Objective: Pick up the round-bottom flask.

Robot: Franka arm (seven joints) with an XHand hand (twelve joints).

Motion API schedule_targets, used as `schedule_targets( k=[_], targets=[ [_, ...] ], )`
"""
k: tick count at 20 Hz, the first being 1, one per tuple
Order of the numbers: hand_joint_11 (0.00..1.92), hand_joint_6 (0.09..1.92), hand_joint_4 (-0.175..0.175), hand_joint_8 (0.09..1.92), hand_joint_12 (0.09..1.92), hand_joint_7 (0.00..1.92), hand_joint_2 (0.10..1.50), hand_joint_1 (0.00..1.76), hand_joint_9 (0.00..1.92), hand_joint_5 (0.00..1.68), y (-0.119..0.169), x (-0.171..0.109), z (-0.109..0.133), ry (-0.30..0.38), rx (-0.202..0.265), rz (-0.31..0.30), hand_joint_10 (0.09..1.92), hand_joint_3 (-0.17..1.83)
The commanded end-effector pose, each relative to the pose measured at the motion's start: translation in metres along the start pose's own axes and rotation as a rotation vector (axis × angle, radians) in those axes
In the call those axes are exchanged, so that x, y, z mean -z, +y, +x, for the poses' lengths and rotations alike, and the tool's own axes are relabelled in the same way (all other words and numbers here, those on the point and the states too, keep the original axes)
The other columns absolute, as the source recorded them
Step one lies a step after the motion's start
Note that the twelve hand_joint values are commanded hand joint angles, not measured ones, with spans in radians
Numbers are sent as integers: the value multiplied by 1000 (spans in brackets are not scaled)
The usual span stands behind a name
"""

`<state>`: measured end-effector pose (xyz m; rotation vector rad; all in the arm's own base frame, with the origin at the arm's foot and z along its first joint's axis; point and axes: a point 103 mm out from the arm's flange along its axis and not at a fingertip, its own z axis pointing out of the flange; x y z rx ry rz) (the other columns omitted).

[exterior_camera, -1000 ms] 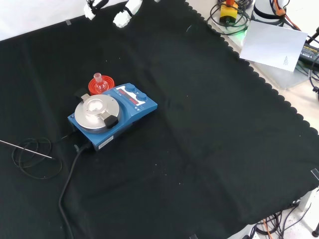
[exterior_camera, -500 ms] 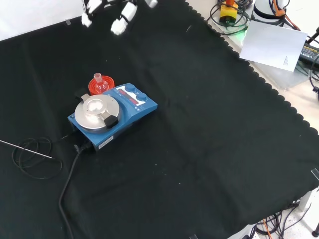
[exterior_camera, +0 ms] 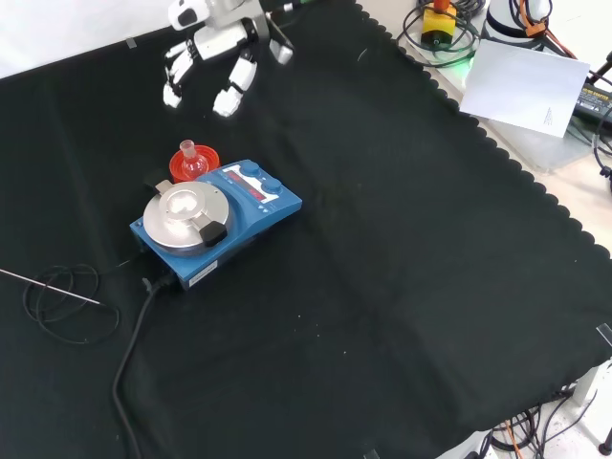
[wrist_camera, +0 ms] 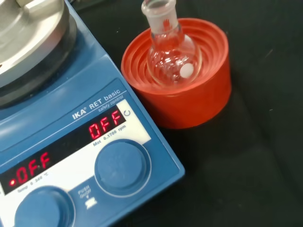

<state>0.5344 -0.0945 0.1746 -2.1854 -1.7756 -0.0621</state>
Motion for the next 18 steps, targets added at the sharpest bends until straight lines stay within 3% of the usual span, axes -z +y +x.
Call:
schedule_targets(
  k=[1,7,18],
  targets=[
    [0,87,-37,564,1195,333,908,700,407,486,18,-17,-6,52,10,-38,652,200],
    [0,87,-35,582,1270,377,712,777,461,555,21,-33,-11,89,-3,-46,638,454],
    [0,87,-33,593,1335,405,639,838,502,603,36,-58,-15,147,-16,-60,641,494]
  ],
)
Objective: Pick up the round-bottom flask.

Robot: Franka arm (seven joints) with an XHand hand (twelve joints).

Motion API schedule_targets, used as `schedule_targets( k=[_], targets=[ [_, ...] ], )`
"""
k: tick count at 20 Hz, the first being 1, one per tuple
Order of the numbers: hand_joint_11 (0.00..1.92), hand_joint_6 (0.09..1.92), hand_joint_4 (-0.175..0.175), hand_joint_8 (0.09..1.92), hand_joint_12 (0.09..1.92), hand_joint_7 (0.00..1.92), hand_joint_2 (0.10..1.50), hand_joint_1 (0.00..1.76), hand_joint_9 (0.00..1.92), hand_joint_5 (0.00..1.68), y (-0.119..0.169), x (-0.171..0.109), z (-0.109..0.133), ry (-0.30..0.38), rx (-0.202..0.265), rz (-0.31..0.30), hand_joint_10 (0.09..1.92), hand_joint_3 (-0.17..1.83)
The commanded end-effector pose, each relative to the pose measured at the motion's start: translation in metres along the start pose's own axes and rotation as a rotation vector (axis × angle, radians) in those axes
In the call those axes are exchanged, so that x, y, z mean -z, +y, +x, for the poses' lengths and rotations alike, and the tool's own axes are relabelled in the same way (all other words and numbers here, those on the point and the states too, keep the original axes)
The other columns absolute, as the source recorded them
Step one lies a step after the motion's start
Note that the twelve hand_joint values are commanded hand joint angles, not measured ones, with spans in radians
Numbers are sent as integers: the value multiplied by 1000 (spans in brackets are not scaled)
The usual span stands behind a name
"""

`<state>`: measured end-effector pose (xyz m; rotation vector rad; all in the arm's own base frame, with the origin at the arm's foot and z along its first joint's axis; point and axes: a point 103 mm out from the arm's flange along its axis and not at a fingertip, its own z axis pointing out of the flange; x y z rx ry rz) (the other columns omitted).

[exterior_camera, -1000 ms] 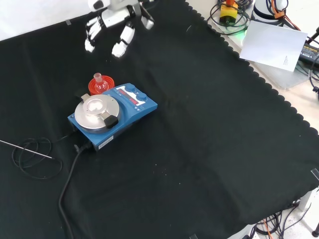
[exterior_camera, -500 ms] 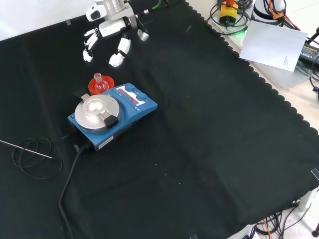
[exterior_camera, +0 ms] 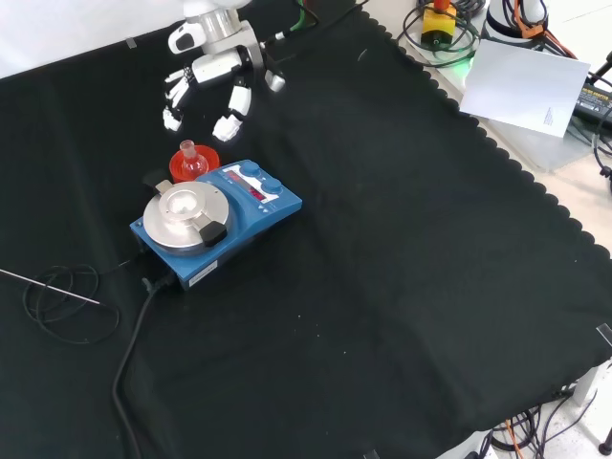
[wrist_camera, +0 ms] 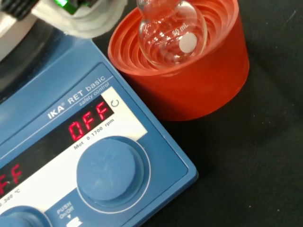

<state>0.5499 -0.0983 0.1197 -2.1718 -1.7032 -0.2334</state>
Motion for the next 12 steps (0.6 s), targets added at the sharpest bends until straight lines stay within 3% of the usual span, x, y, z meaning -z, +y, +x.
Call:
schedule_targets(
  k=[1,12],
  targets=[
    [0,87,-33,593,1337,406,638,839,503,604,10,-12,-4,22,-2,-14,641,496],
    [23,87,-33,596,1362,412,633,876,513,623,27,-15,-5,66,-19,-31,640,509]
  ],
)
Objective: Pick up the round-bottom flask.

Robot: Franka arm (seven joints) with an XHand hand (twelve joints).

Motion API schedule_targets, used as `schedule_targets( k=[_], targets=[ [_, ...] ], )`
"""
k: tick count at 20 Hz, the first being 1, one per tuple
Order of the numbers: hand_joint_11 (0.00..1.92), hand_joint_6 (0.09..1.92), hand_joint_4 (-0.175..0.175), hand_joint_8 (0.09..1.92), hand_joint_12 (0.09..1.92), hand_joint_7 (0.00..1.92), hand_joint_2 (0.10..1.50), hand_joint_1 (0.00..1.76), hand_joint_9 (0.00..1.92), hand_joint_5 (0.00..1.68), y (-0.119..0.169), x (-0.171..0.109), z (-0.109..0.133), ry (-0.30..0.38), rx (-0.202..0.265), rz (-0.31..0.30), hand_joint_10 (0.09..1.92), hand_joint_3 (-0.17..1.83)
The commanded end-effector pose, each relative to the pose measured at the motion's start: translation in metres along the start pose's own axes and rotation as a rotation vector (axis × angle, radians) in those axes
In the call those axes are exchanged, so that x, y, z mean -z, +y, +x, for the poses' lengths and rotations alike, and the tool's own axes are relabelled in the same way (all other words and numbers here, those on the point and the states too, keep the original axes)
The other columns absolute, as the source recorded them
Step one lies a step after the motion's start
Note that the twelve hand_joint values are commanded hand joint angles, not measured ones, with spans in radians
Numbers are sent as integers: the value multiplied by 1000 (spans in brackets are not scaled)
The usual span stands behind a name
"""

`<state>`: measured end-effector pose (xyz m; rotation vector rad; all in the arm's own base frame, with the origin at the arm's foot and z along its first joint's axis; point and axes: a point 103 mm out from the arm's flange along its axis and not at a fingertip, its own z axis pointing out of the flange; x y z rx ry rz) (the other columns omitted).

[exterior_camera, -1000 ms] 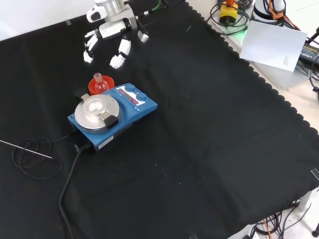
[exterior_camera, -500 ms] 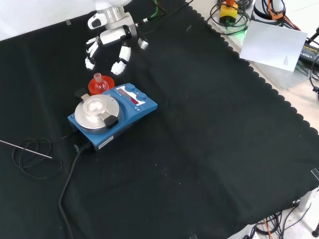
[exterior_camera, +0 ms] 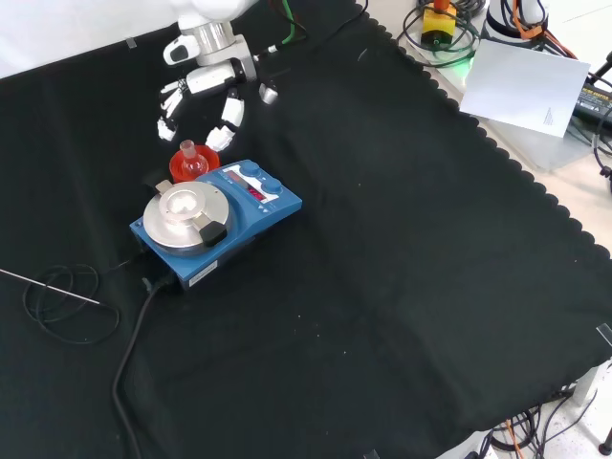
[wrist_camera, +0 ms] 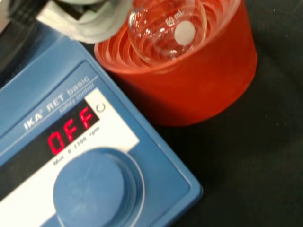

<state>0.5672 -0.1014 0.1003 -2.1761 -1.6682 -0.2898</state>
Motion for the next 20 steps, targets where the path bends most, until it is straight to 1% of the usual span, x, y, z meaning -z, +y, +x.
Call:
schedule_targets(
  k=[1,4,12,20],
  targets=[
    [26,87,-33,596,1363,413,634,879,514,625,7,0,0,24,-2,-19,640,510],
    [39,87,-34,599,1364,420,636,887,518,645,8,-2,0,24,3,-34,640,513],
    [79,101,-34,608,1359,457,636,909,545,734,11,-15,0,27,14,-35,641,519],
    [133,159,-37,602,1344,483,636,927,572,782,14,-15,1,23,14,-59,628,530]
  ],
)
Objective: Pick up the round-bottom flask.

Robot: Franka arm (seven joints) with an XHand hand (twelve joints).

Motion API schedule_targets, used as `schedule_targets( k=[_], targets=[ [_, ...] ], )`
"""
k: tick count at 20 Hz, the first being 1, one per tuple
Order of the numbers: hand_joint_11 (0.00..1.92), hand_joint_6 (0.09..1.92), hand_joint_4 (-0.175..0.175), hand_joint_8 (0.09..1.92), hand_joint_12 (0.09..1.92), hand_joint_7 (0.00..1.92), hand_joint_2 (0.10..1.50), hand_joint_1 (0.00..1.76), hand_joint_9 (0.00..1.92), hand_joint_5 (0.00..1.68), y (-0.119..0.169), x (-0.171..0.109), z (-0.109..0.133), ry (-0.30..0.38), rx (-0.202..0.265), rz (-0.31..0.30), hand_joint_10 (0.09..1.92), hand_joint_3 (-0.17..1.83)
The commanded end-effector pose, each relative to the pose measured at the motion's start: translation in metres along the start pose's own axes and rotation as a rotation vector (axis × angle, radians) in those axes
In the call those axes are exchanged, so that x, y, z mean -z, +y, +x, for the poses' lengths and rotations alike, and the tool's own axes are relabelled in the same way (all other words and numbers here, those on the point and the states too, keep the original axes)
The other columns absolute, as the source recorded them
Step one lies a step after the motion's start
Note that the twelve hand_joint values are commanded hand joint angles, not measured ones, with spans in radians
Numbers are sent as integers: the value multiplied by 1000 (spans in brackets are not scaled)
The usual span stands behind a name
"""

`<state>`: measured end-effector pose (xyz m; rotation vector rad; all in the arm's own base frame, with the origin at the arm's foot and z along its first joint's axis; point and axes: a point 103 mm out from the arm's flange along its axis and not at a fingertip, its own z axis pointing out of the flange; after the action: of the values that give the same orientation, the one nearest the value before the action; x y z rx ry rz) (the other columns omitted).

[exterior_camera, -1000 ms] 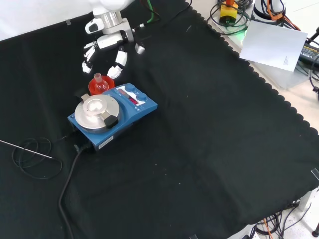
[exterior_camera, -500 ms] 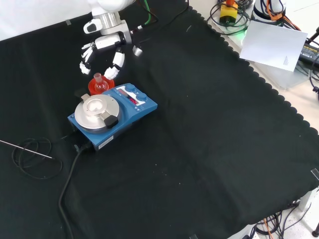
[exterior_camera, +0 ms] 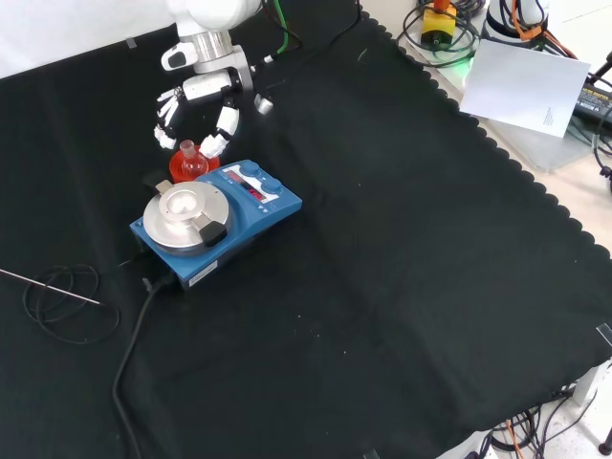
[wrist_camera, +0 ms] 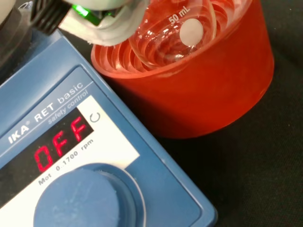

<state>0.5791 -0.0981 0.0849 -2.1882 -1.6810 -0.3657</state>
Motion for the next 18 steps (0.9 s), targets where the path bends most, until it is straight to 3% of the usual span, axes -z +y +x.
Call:
schedule_targets(
  k=[1,4,10,18],
  targets=[
    [137,164,-37,603,1344,486,637,928,574,785,1,-1,1,-3,-1,-8,628,531],
    [147,202,-38,599,1335,497,637,935,582,792,2,-1,1,-1,0,-12,620,536],
    [173,531,-37,591,1331,525,640,948,607,756,6,-3,4,1,8,-25,608,552],
    [187,609,-40,593,1329,538,645,951,619,756,8,-2,4,7,8,-34,608,566]
  ],
)
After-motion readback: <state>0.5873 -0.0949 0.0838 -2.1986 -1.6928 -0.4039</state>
